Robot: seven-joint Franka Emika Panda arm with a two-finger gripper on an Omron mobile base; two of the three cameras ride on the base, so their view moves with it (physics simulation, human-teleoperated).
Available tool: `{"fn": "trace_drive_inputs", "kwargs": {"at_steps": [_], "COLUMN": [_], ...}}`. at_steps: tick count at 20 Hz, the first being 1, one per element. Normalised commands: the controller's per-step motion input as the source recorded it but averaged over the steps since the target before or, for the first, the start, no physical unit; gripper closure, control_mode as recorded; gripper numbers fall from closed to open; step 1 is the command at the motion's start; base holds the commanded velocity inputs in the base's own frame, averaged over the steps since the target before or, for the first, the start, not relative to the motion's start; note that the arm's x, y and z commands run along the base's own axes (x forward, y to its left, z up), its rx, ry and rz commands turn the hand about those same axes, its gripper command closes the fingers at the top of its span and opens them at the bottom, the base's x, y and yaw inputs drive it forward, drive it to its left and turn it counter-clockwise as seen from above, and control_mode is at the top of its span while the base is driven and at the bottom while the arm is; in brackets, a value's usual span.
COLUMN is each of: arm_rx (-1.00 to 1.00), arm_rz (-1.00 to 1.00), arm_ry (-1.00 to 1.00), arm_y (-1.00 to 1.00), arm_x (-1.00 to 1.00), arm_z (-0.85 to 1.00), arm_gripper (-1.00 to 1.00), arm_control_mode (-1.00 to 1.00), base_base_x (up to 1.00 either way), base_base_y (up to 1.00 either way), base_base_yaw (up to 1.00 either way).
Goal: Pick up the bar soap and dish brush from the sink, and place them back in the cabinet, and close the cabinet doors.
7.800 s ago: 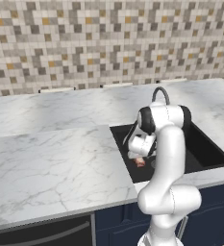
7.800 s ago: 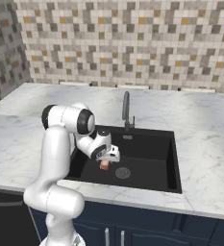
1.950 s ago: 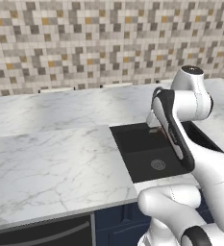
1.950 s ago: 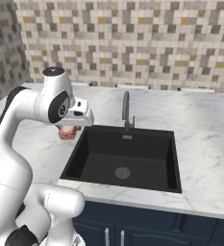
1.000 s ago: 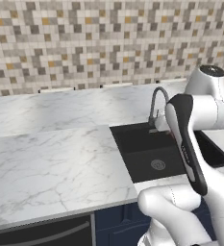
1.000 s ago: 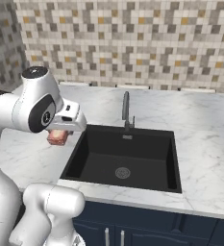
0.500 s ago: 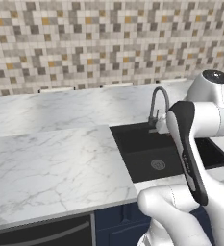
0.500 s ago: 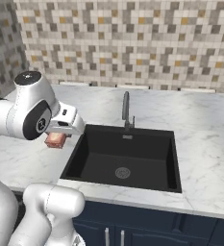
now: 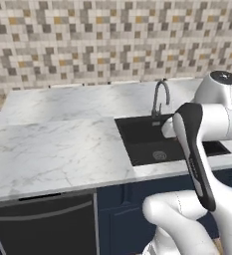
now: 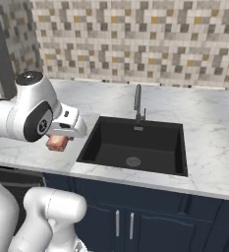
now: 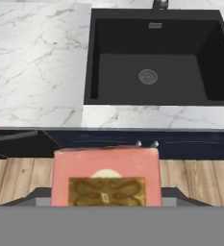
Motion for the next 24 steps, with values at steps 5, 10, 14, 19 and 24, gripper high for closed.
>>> {"fn": "trace_drive_inputs", "kwargs": {"at_steps": [5,10,14,19,24], "arm_rx": [0.00,0.00,0.00,0.00,0.00], "arm_rz": [0.00,0.00,0.00,0.00,0.00], "arm_ry": [0.00,0.00,0.00,0.00,0.00], "arm_y": [0.00,0.00,0.00,0.00,0.00], "arm_x": [0.00,0.00,0.00,0.00,0.00], "arm_z": [0.00,0.00,0.00,0.00,0.00], "arm_gripper": [1.00,1.00,1.00,1.00,1.00], "arm_control_mode": [1.00,1.00,1.00,1.00,1.00], "base_base_x": [-0.37,-0.02,0.00,0.00,0.00], "base_base_y": [0.20,0.13,0.03,0.00,0.00], "base_base_yaw": [0.36,0.52,0.63,0.68,0.63]}}
